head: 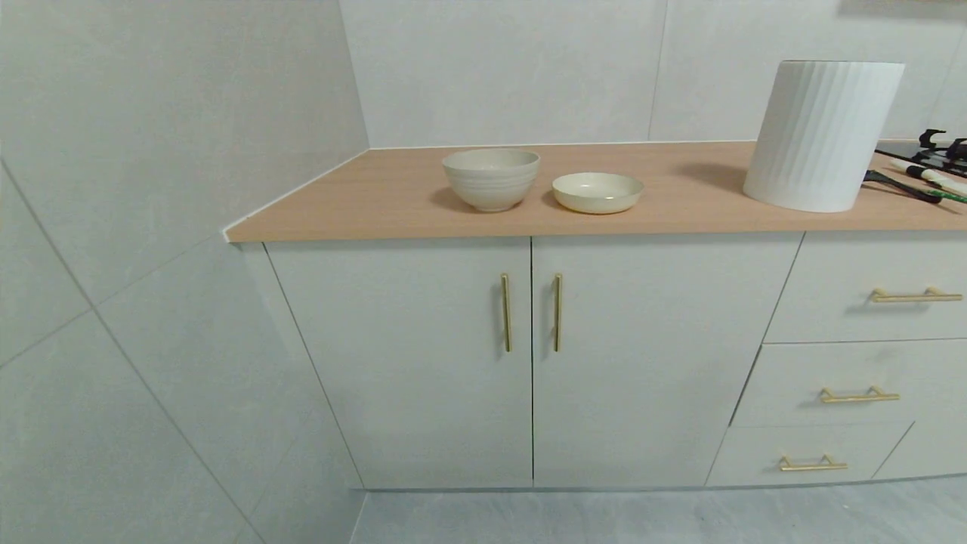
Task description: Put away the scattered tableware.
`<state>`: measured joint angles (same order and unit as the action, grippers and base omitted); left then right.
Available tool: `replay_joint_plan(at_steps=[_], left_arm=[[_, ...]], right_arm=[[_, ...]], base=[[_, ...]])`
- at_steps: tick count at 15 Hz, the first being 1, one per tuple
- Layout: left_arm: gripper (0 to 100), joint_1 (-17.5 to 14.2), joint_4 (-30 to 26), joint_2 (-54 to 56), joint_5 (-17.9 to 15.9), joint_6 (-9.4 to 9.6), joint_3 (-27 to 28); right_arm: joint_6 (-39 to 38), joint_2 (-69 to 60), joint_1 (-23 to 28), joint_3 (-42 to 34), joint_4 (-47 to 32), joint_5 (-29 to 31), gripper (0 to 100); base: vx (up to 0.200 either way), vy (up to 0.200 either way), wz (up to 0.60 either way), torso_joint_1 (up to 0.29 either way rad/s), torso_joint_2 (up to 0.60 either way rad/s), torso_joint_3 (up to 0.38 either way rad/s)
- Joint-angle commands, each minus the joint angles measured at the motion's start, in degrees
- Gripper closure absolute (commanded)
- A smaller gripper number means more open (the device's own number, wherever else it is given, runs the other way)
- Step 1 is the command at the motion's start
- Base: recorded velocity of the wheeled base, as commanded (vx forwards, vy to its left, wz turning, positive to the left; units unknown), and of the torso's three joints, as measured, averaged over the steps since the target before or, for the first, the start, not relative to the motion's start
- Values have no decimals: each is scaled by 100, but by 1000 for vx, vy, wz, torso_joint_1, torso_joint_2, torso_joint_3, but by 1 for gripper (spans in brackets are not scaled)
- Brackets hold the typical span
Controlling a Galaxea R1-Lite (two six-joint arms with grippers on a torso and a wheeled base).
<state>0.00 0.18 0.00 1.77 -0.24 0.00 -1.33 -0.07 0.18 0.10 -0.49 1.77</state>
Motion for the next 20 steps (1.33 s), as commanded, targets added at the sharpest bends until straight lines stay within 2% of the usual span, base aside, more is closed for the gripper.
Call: replay_joint_plan(at_steps=[1, 8, 13, 20], left_arm=[[0, 0, -1, 0, -1, -2, 0], [0, 0, -1, -9, -1, -2, 0], [0, 0, -1, -9, 8, -2, 0], [0, 0, -1, -9, 8, 16, 0]], right_arm=[[1, 7, -1, -1, -4, -1, 0], [1, 7, -1, -1, -4, -1, 0], [1, 7, -1, -1, -4, -1, 0], [10, 7, -1, -1, 5, -10, 0]], base=[[0, 0, 0, -129, 456, 325], [0, 0, 0, -28, 114, 72], [200, 0, 0, -3, 3, 6], [0, 0, 0, 0, 0, 0]])
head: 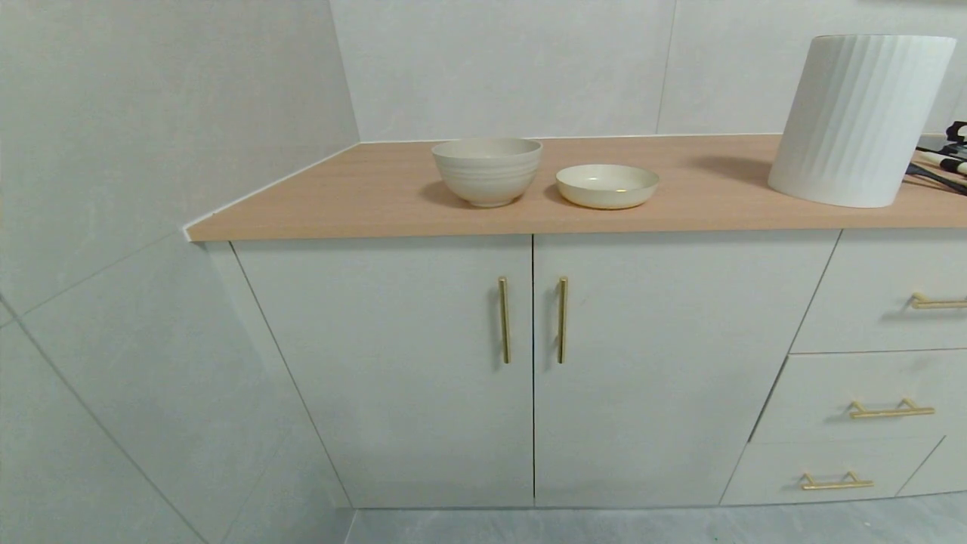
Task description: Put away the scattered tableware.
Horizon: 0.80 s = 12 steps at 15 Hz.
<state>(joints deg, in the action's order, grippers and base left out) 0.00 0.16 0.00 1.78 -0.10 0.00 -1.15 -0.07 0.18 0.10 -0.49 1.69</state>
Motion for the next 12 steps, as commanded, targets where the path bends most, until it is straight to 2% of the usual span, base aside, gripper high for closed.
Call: replay_joint_plan(at_steps=[1, 3, 4, 5, 9, 12], left_arm=[[0, 0, 2, -9, -2, 10, 0], [0, 0, 2, -9, 7, 19, 0], [0, 0, 2, -9, -2, 19, 0], [0, 0, 2, -9, 7, 27, 0], [0, 0, 2, -9, -2, 10, 0], [0, 0, 2, 0, -2, 1, 0]], right_arm=[[44, 7, -1, -1, 5, -11, 0], [255, 16, -1, 148, 14, -117, 0], [150, 183, -53, 720, 5, -363, 0], [-70, 640, -150, 1019, -13, -547, 0], [-61, 2442, -572, 1458, 5, -1330, 0], [-70, 3470, -774, 1810, 14, -1628, 0]], base=[[0, 0, 0, 0, 0, 0], [0, 0, 0, 0, 0, 0], [0, 0, 0, 0, 0, 0], [0, 0, 0, 0, 0, 0], [0, 0, 0, 0, 0, 0], [0, 0, 0, 0, 0, 0]])
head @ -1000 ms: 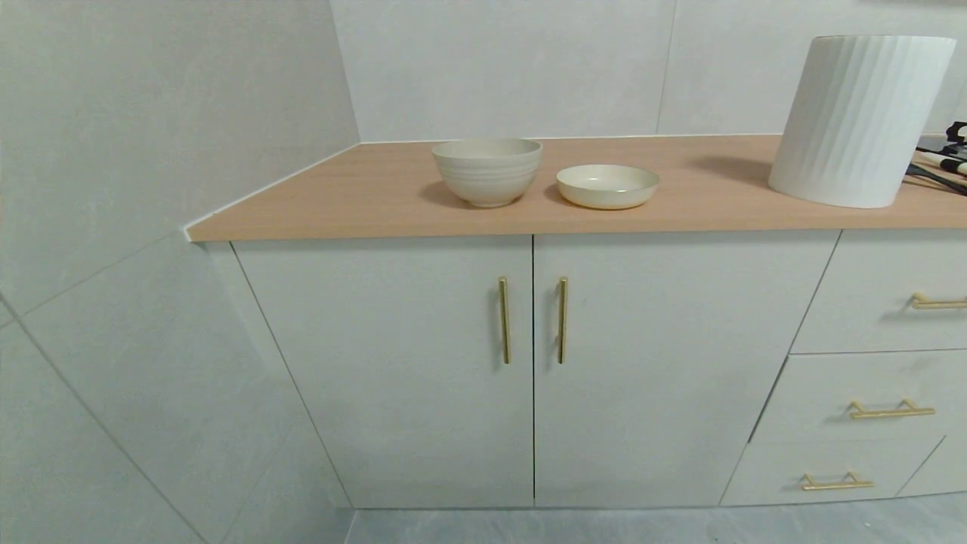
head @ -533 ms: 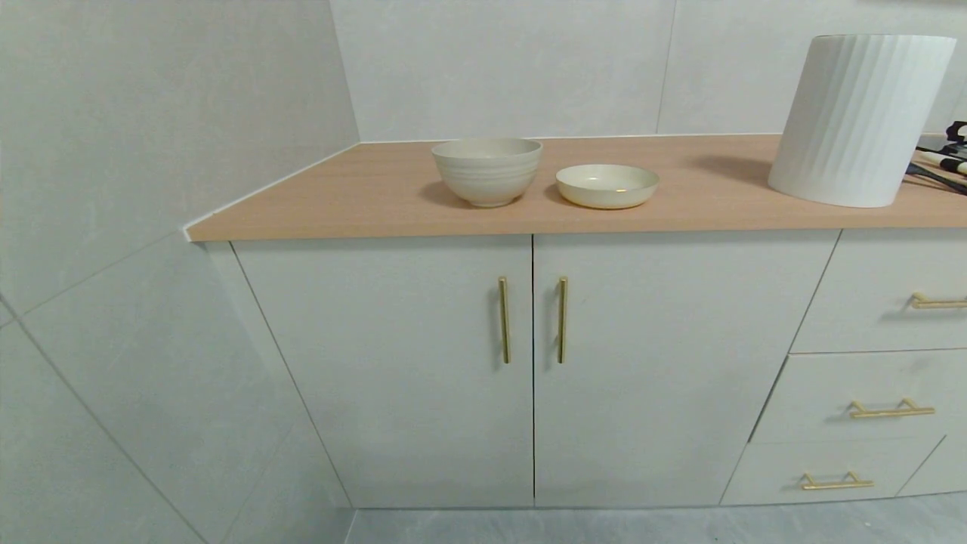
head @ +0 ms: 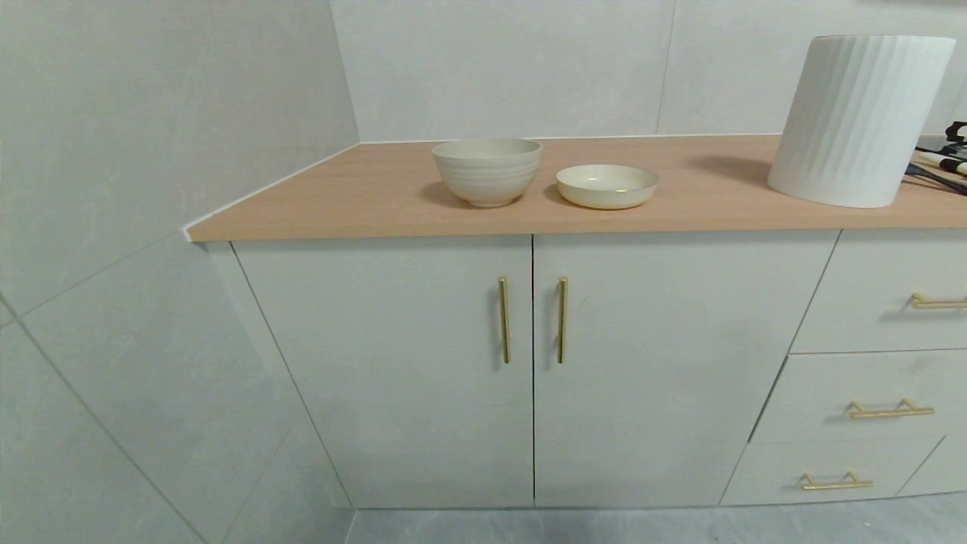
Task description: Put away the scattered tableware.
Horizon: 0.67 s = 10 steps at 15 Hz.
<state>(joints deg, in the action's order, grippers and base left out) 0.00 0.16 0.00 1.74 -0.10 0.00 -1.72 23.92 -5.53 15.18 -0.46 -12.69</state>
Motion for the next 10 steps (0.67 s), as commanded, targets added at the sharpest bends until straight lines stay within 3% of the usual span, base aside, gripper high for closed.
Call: replay_joint_plan(at_steps=[1, 4, 10], left_arm=[[0, 0, 2, -9, 1, -8, 0], [0, 0, 2, -9, 1, -8, 0], [0, 0, 2, 0, 10, -8, 0]], right_arm=[[-30, 1721, -229, 539, 134, -164, 0], [-39, 3119, -290, 864, 582, -76, 0], [-57, 5527, -1240, 1101, 2701, -67, 0]], base=[[0, 0, 0, 0, 0, 0], [0, 0, 0, 0, 0, 0], [0, 0, 0, 0, 0, 0]])
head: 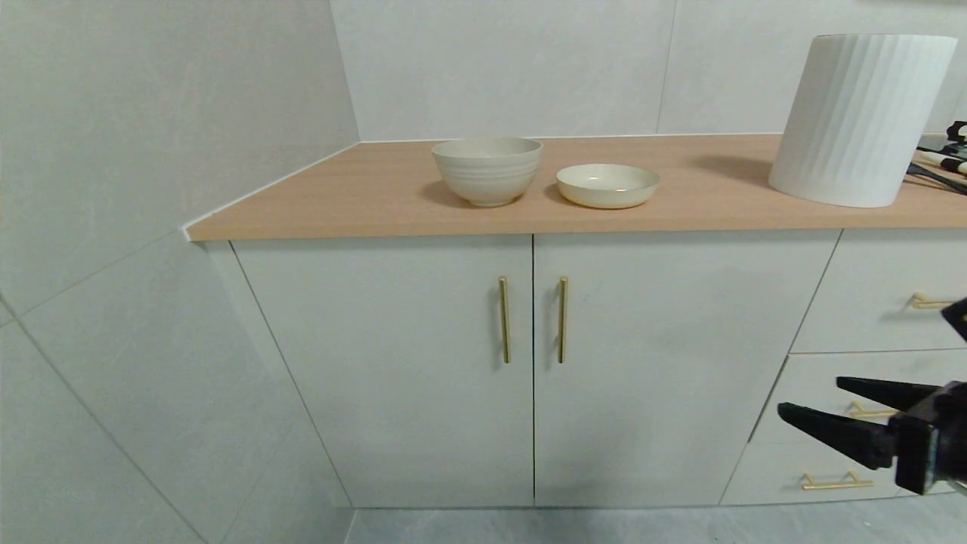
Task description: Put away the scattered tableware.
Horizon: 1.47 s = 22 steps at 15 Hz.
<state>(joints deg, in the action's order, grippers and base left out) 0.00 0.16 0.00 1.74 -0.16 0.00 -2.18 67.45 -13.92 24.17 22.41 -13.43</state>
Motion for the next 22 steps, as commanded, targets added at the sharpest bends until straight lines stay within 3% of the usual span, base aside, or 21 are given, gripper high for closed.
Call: replay_joint_plan(at_steps=[1, 7, 9, 17, 22], left_arm=[[0, 0, 2, 0, 1, -2, 0], [0, 0, 2, 0, 1, -2, 0], [0, 0, 2, -9, 1, -2, 0], [0, 0, 2, 0, 1, -2, 0], [0, 0, 2, -9, 1, -2, 0]], right_arm=[[-10, 1534, -585, 413, 572, 7, 0], [-239, 3134, -1482, 1863, 686, -10, 0], [-722, 3899, -1781, 2742, 844, -19, 0], [-1557, 5067, -1974, 2953, 2839, -80, 0], [-1671, 5103, -1913, 3129, 2866, -54, 0]], base=[[0, 0, 0, 0, 0, 0], [0, 0, 0, 0, 0, 0], [0, 0, 0, 0, 0, 0], [0, 0, 0, 0, 0, 0], [0, 0, 0, 0, 0, 0]])
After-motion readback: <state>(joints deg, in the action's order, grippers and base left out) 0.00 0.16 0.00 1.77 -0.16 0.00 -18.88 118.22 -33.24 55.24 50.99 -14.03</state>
